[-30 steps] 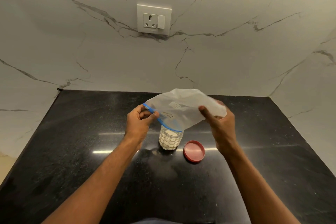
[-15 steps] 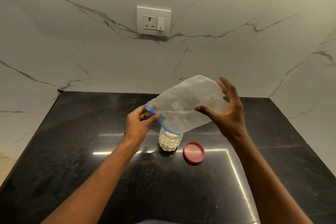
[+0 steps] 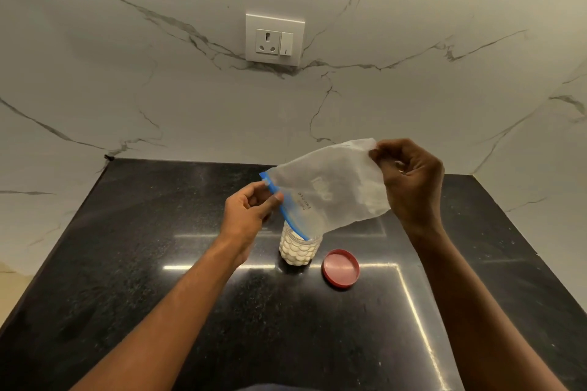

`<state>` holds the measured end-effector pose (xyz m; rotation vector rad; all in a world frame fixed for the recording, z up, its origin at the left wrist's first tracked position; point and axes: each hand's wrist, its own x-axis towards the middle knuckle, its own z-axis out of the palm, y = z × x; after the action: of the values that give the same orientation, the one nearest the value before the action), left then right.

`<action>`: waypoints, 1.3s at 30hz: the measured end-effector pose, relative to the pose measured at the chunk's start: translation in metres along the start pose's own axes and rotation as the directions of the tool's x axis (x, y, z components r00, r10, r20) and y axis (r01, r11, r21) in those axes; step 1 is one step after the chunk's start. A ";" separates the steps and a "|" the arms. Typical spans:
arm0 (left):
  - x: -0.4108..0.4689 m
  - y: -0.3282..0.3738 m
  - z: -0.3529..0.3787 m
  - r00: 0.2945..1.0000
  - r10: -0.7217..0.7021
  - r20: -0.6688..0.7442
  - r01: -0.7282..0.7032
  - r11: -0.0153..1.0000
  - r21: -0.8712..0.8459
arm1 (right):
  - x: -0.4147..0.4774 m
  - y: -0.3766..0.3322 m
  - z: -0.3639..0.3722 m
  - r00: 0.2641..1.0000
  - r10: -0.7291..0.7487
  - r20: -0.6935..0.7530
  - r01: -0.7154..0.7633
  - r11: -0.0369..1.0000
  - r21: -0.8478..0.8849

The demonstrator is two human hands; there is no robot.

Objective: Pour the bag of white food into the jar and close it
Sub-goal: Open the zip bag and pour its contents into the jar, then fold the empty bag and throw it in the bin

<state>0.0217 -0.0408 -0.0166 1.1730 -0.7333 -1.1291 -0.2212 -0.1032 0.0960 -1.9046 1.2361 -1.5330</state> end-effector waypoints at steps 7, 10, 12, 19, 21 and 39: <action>0.019 0.064 0.006 0.996 0.081 -0.048 -0.081 0.997 0.012 | -0.013 0.014 -0.006 0.988 0.149 0.037 -0.146 0.987 -0.071; 0.026 0.097 0.005 0.993 0.117 0.012 -0.117 0.984 0.136 | -0.024 0.010 0.002 0.979 0.191 0.066 -0.185 0.979 -0.089; 0.029 0.115 0.006 0.987 0.145 0.064 -0.154 0.970 0.189 | -0.024 0.000 0.009 0.985 0.167 0.037 -0.163 0.984 -0.077; 0.031 0.152 0.015 0.928 0.243 0.283 -0.348 0.838 0.421 | 0.000 -0.038 0.046 0.992 0.023 0.126 -0.028 0.999 0.039; 0.031 0.160 0.015 0.910 0.186 0.371 -0.366 0.779 0.509 | 0.008 -0.045 0.056 0.978 0.040 0.206 -0.059 0.994 0.091; 0.026 0.147 0.008 0.920 0.096 0.380 -0.345 0.658 0.669 | -0.012 -0.040 0.076 0.896 0.358 0.263 -0.433 0.835 0.339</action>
<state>0.0651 -0.0695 0.1240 1.5119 -1.6495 -0.8184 -0.1356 -0.0884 0.0956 -1.3891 1.0610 -1.2303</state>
